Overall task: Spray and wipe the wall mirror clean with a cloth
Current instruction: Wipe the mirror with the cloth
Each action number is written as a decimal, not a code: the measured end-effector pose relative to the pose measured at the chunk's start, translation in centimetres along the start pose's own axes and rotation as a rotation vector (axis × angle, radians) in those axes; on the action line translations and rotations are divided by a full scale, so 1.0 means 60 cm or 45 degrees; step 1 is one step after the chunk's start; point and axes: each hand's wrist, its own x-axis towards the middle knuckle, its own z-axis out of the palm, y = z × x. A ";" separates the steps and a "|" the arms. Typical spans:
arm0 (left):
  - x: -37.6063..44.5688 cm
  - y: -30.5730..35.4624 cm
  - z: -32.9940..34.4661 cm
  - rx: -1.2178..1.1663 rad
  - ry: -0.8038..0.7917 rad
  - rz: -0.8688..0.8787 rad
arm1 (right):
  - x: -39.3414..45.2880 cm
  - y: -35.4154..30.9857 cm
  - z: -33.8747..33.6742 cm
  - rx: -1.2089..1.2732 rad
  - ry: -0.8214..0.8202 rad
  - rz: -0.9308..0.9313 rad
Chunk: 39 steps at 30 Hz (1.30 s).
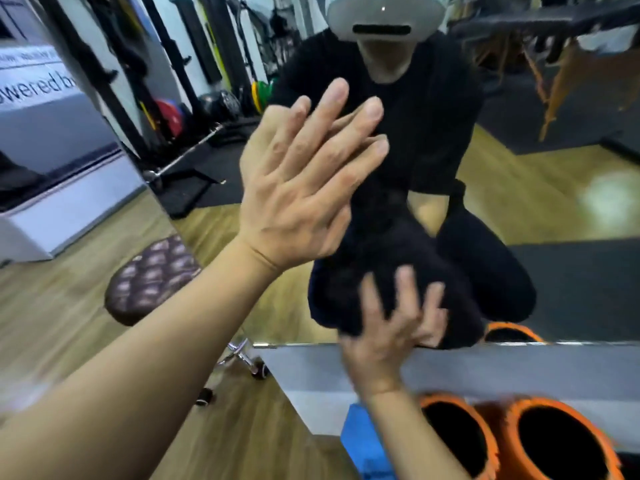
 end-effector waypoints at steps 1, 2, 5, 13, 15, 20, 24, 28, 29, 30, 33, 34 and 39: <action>-0.001 -0.002 -0.001 -0.002 -0.011 -0.004 | -0.023 -0.033 0.015 -0.011 -0.077 -0.113; 0.000 -0.001 -0.001 -0.008 -0.008 -0.008 | -0.043 -0.062 0.028 -0.022 -0.125 -0.195; 0.001 0.000 0.001 0.010 0.020 -0.017 | -0.091 -0.124 0.052 0.076 -0.299 -0.407; -0.001 0.004 0.007 0.131 0.073 0.038 | -0.139 -0.024 0.045 0.049 -0.570 -0.903; -0.003 0.003 0.006 0.147 0.106 0.050 | -0.135 0.040 0.020 0.013 -0.575 -0.939; -0.004 0.005 0.010 0.178 0.163 0.084 | -0.077 0.191 -0.049 -0.181 -0.426 -0.921; -0.002 0.004 0.011 0.177 0.190 0.097 | 0.010 0.298 -0.110 -0.277 -0.218 -0.627; 0.010 0.025 0.006 0.123 0.174 0.029 | 0.122 0.362 -0.161 -0.238 0.013 -0.042; 0.020 0.037 0.006 0.076 0.159 0.030 | 0.152 0.361 -0.169 -0.181 0.071 0.137; 0.032 0.051 0.008 0.003 0.129 0.066 | 0.183 0.352 -0.175 -0.116 0.142 0.326; 0.098 0.103 0.011 -0.222 0.105 0.231 | 0.272 0.278 -0.165 0.064 0.439 0.862; 0.127 0.118 0.013 -0.283 0.128 0.240 | 0.290 0.244 -0.155 0.085 0.505 0.945; 0.264 0.159 0.023 -0.457 0.139 0.375 | 0.203 0.119 -0.100 -0.064 0.128 0.246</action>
